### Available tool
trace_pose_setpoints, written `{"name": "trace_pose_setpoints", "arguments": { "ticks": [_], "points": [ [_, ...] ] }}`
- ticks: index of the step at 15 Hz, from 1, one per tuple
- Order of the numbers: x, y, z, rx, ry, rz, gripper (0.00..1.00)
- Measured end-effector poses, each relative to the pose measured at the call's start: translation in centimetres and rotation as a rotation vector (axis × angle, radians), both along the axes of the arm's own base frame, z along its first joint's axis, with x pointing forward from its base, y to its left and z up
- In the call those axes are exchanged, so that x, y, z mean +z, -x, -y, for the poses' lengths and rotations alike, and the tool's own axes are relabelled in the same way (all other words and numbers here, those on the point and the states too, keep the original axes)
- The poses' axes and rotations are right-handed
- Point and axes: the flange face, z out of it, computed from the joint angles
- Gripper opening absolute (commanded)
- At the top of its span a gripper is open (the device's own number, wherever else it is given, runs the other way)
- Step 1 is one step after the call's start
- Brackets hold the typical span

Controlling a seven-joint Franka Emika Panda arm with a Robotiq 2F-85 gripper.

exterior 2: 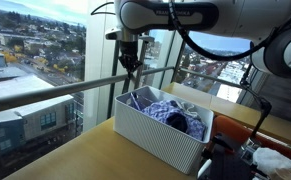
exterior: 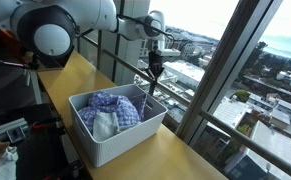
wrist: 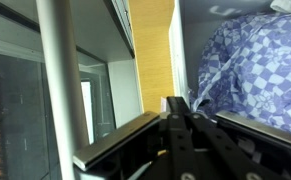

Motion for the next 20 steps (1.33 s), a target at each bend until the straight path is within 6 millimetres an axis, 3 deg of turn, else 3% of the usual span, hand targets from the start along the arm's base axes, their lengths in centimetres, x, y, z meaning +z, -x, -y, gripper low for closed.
{"name": "trace_pose_setpoints", "arguments": {
  "ticks": [5,10,12,15,20],
  "points": [
    [7.1,0.7,-1.5,0.002,0.066,0.081,0.00],
    [10.5,1.5,-1.4,-0.019,0.118,0.094,0.00],
    [10.9,2.4,-2.2,-0.028,0.128,0.050,0.00],
    [10.3,4.0,-5.4,-0.021,0.131,-0.036,0.00],
    [6.8,7.6,-11.7,-0.030,0.130,-0.225,0.00]
  ]
}}
